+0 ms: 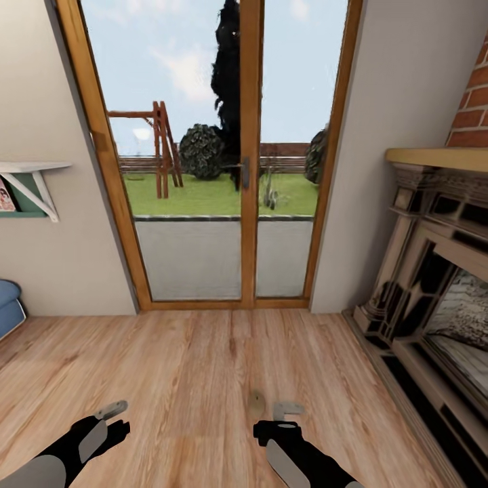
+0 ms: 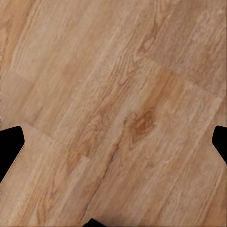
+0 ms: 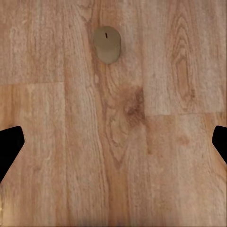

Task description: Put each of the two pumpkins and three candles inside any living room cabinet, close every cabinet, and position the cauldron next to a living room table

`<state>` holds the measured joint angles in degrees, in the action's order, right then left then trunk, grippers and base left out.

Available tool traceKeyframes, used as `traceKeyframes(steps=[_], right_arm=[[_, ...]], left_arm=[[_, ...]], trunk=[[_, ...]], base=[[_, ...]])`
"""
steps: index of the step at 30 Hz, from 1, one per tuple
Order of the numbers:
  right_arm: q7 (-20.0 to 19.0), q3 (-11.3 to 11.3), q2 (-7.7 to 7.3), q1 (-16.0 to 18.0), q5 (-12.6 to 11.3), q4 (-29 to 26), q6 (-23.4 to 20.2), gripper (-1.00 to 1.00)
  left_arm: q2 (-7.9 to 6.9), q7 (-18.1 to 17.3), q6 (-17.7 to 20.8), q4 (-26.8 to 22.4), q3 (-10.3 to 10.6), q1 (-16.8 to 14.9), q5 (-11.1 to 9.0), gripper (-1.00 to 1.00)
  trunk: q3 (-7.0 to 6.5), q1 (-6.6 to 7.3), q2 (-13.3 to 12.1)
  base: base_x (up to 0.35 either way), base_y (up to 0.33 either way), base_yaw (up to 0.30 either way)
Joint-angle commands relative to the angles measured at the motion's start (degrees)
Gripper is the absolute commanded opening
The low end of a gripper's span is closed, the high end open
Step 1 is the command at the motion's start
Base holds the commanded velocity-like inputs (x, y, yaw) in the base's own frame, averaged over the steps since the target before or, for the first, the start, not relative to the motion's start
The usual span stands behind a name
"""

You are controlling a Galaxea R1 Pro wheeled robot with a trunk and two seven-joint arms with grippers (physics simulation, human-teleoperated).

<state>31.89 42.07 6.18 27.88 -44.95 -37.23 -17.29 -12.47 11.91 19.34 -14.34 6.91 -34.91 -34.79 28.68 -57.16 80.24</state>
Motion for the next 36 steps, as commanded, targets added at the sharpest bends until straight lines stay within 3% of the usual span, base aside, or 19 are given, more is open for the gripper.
traceKeyframes(steps=[1, 12, 21, 36], right_arm=[[0.42, 0.27, -0.03, 0.07, -0.27, -0.07, -0.20, 1.00], [0.31, 0.13, -0.03, 0.07, -0.80, -0.07, -0.23, 1.00], [0.34, 0.11, -0.03, 0.07, -1.05, -0.04, -0.14, 1.00], [0.11, 0.26, -0.03, 0.07, -0.95, 0.00, -0.18, 1.00]], left_arm=[[-0.06, 0.39, 0.26, -0.16, 0.48, 0.01, -0.61, 1.00], [-0.02, 0.39, 0.26, -0.16, 0.48, 0.02, -0.54, 1.00], [-0.01, 0.39, 0.26, -0.16, 0.48, 0.02, -0.54, 1.00], [-0.02, 0.39, 0.26, -0.16, 0.48, 0.02, -0.54, 1.00]], trunk=[[0.06, -0.03, 0.03], [0.06, -0.03, 0.03], [0.06, -0.03, 0.03], [0.06, -0.03, 0.03]], base=[[0.242, 0.199, 0.000], [0.263, 0.183, 0.082], [0.275, 0.015, 0.016], [0.132, 0.032, 0.000]])
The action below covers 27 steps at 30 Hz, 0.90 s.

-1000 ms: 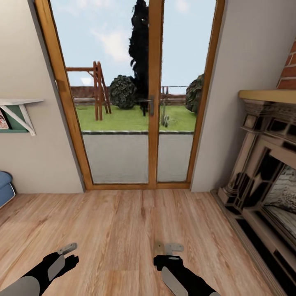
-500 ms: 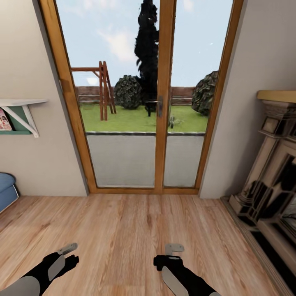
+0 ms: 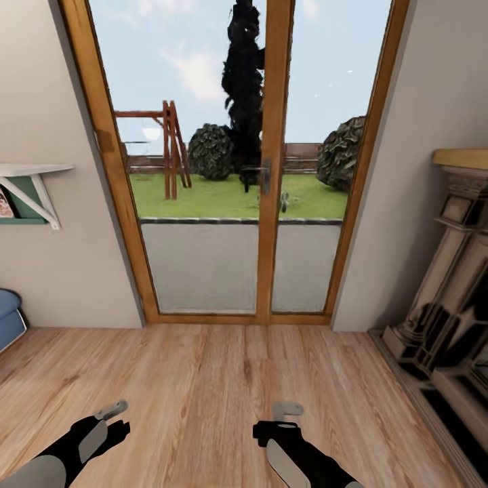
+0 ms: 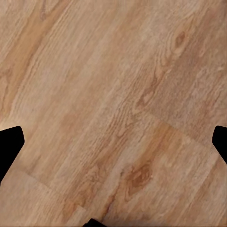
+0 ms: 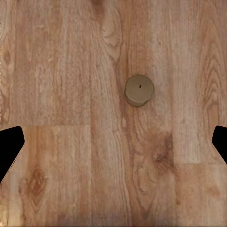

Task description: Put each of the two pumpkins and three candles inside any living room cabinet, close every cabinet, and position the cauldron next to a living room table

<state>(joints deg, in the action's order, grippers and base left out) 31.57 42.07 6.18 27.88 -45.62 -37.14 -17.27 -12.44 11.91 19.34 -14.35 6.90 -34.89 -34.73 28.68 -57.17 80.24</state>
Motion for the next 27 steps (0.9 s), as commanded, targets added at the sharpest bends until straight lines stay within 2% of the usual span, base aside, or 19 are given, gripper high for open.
traceKeyframes(steps=[1, 12, 27], right_arm=[[0.34, 0.28, -0.03, 0.07, -0.30, -0.04, -0.23, 1.00], [0.18, 0.29, -0.03, 0.07, -0.33, 1.91, -0.14, 1.00], [-1.11, 0.29, -0.03, 0.07, -0.35, 2.42, -0.13, 1.00]], left_arm=[[-0.05, 0.40, 0.26, -0.16, 0.48, 0.00, -0.60, 1.00], [-0.04, 0.40, 0.26, -0.16, 0.48, 0.00, -0.60, 1.00], [-0.04, 0.40, 0.26, -0.16, 0.48, 0.00, -0.60, 1.00]], trunk=[[0.06, -0.02, 0.03], [0.06, -0.02, 0.03], [0.06, -0.02, 0.03]], base=[[0.196, 0.101, 0.000], [0.162, 0.062, 0.000], [0.071, 0.065, 0.000]])
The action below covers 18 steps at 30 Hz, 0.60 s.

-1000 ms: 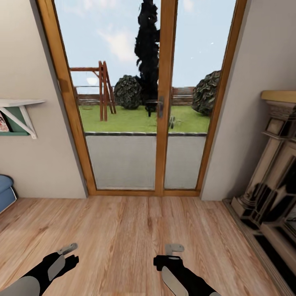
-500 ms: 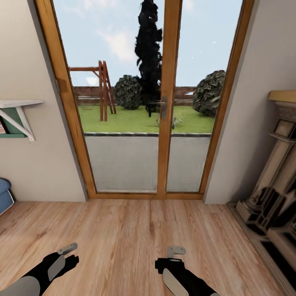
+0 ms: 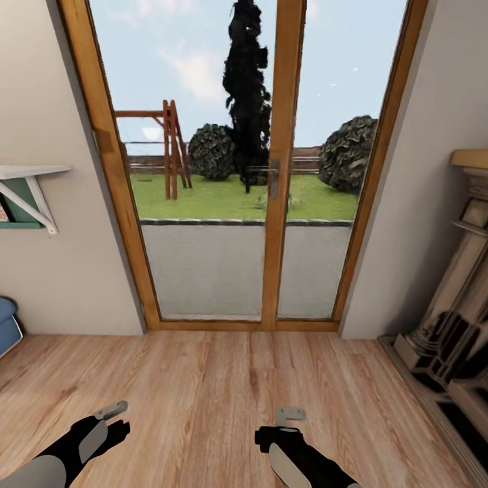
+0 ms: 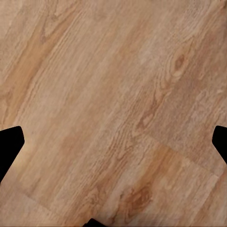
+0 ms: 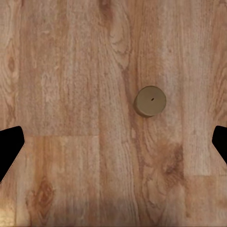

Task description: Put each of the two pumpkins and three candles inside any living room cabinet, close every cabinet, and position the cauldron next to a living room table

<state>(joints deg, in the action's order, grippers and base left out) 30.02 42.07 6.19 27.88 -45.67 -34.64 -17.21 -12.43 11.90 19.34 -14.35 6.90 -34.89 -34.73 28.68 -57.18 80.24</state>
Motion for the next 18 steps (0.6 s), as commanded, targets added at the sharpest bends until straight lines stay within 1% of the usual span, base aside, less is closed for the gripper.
traceKeyframes(steps=[1, 8, 13, 14, 18], right_arm=[[0.31, 0.29, -0.03, 0.07, -0.30, -0.08, -0.20, 1.00], [0.28, 0.29, -0.03, 0.07, -0.35, -0.09, -0.20, 1.00], [0.30, 0.29, -0.03, 0.07, -0.38, -0.08, -0.20, 1.00], [0.30, 0.29, -0.03, 0.07, -0.39, -0.08, -0.20, 1.00], [0.30, 0.29, -0.03, 0.07, -0.39, -0.07, -0.20, 1.00]], left_arm=[[-0.05, 0.40, 0.26, -0.16, 0.48, 0.00, -0.60, 1.00], [-0.05, 0.40, 0.26, -0.16, 0.48, 0.00, -0.69, 1.00], [-0.05, 0.40, 0.22, -0.16, 0.49, 0.00, -0.61, 1.00], [-0.05, 0.40, 0.20, -0.16, 0.50, 0.00, -0.43, 1.00], [0.01, 0.47, 0.06, -0.16, 0.48, 0.00, 1.74, 1.00]], trunk=[[0.06, -0.01, 0.04], [0.06, -0.01, 0.04], [0.06, -0.01, 0.04], [0.06, -0.01, 0.04], [0.06, -0.01, 0.04]], base=[[0.136, 0.128, 0.000], [0.050, 0.045, 0.000], [0.056, 0.097, 0.000], [0.168, 0.024, 0.000], [0.224, 0.007, 0.000]])
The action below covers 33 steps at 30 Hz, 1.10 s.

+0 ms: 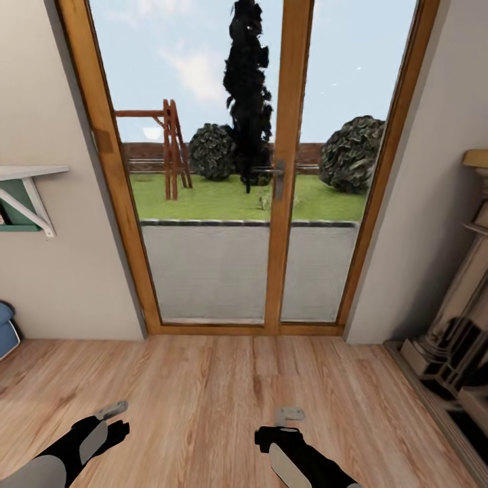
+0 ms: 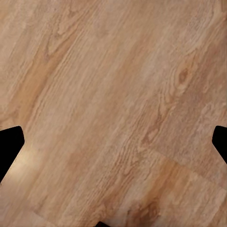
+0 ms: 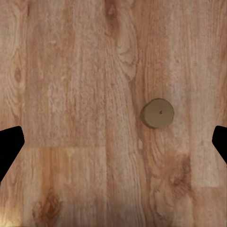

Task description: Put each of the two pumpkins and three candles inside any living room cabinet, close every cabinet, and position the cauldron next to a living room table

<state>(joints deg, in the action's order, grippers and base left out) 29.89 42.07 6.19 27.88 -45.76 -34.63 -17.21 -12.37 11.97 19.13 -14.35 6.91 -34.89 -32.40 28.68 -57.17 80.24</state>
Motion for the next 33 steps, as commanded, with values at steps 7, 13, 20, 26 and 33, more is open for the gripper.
traceKeyframes(steps=[7, 13, 20, 26, 33], right_arm=[[0.43, 0.29, -0.04, 0.07, -0.30, -0.09, -0.20, 1.00], [0.43, 0.29, -0.04, 0.07, -0.30, -0.09, -0.20, 1.00], [0.45, 0.29, -0.04, 0.07, -0.30, -0.12, -0.20, 1.00], [0.44, 0.29, -0.04, 0.07, -0.30, -0.09, -0.20, 1.00], [0.46, 0.29, -0.04, 0.07, -0.30, -0.09, -0.20, 1.00]], left_arm=[[-0.02, 0.42, -2.17, -0.15, 0.48, 0.03, -0.13, 1.00], [-0.02, 0.42, -2.33, -0.15, 0.48, 0.05, -0.12, 1.00], [-0.02, 0.42, -2.34, -0.15, 0.48, 0.01, -0.12, 1.00], [-0.02, 0.42, -2.29, -0.15, 0.48, 0.04, -0.17, 1.00], [-0.02, 0.42, -2.32, -0.15, 0.48, 0.03, -0.20, 1.00]], trunk=[[0.06, -0.02, 0.03], [0.06, -0.02, 0.03], [0.06, -0.02, 0.03], [0.06, -0.02, 0.03], [0.06, -0.02, 0.03]], base=[[0.246, -0.055, 0.000], [0.230, -0.016, 0.000], [0.173, -0.094, 0.000], [0.141, -0.019, 0.000], [0.030, -0.001, 0.000]])
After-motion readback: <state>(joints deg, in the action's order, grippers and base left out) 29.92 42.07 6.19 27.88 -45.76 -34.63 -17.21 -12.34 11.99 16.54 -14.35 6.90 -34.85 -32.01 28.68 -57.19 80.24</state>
